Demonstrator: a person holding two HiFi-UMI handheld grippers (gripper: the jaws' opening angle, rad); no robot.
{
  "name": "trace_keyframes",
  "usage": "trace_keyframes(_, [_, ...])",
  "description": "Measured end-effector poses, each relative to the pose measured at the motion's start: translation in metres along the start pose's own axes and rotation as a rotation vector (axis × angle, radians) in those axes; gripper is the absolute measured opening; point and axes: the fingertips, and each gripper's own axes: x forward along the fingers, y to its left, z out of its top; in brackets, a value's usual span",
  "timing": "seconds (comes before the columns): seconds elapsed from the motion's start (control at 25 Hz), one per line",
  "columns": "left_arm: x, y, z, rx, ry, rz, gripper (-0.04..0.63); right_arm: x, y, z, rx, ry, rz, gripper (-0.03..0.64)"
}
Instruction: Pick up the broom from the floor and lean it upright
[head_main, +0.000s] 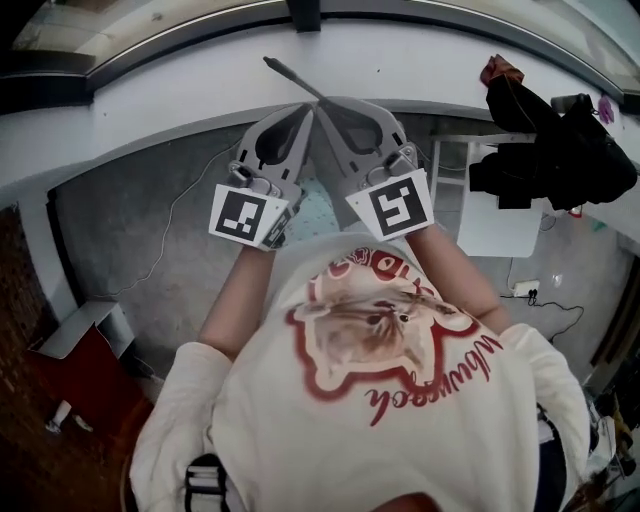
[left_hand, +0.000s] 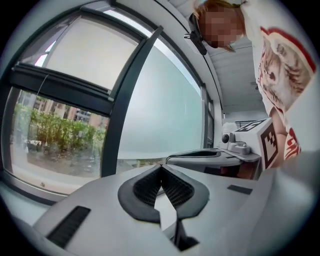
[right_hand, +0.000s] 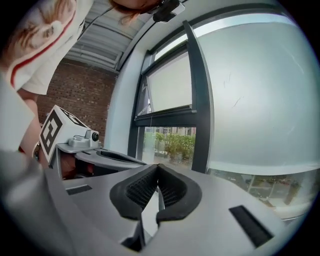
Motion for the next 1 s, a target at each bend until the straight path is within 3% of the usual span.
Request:
trace_keyframes(0.2, [-0.027,-0.06,0.012,0.042,-0.058,0.126,0.021,-0.068,0.013,0.014,0.035,-0.084,0.066,0.025])
trace_keyframes(0.36, [-0.059,-0.1,0.009,0.046,-0.044,0.217,0.02,-0.098,0.04,0.015,0.04,-0.114,0.175,0.025])
trace_keyframes(0.56, [-0.1,-0.137,-0.001,0.024,-0.023,0.232,0.02,-0.119,0.082,0.025,0.055,-0.129,0.268,0.025])
trace_keyframes(0.68, [-0.12,-0.148,-0.007,0.014,0.001,0.267,0.02,-0.132,0.108,0.026,-0.004,-0.122,0.318,0.025])
trace_keyframes(0.84, [-0.151,-0.175,-0.002,0.027,-0.068,0.257,0.02,-0.159,0.138,0.029,-0.03,-0.135,0.328,0.025])
trace_keyframes(1.0, [-0.214,-0.197,-0.007,0.03,-0.092,0.307,0.021,-0.187,0.173,0.026,-0.045,-0.115,0.289,0.025])
